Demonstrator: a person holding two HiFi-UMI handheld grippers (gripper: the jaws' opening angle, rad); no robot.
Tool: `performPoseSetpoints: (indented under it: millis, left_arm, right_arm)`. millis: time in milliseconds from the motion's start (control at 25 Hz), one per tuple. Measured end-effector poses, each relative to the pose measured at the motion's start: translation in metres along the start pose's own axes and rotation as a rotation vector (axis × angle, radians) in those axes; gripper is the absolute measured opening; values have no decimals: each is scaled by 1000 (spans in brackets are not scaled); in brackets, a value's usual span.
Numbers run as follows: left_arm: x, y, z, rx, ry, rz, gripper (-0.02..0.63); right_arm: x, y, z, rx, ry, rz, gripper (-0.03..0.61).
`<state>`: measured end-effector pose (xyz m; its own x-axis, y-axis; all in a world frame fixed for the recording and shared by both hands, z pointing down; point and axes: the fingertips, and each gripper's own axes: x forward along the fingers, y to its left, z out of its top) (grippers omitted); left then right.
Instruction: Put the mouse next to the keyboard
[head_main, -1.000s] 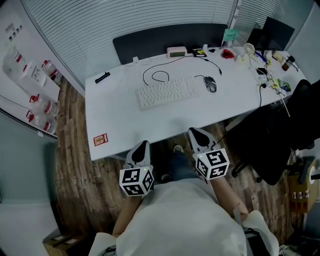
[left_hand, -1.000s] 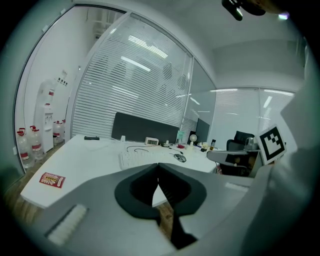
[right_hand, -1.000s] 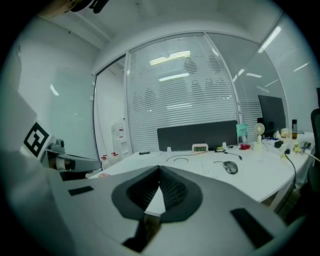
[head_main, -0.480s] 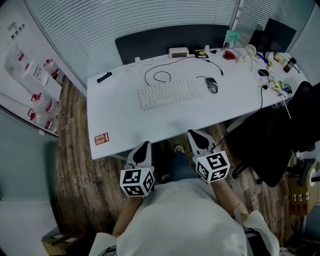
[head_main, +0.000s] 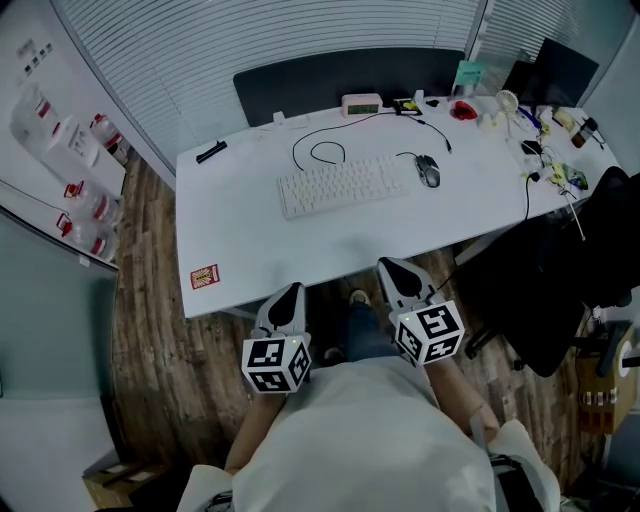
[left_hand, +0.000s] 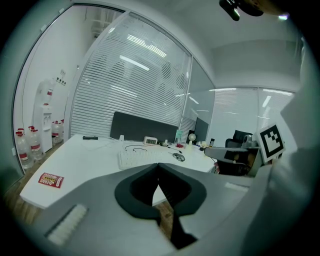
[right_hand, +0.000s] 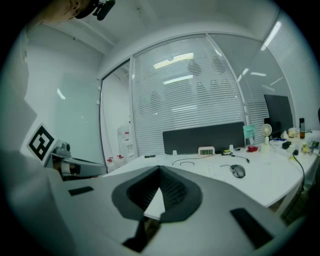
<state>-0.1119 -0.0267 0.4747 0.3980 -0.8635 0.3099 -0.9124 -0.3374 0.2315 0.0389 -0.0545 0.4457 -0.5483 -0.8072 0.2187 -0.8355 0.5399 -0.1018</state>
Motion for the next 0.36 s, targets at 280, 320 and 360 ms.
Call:
performPoseSetpoints:
  millis: [280,320,360]
  left_arm:
    - [5,0,-2,4,13,2,11]
    - [6,0,-2,3,13,3,11]
    - [6,0,-3,3,14,4,11]
  right_arm:
    - [3,-5,-1,10,1,-1,2]
    - [3,-6,-1,10,2,0,2]
    - [4,-6,-2,11,3,0,2]
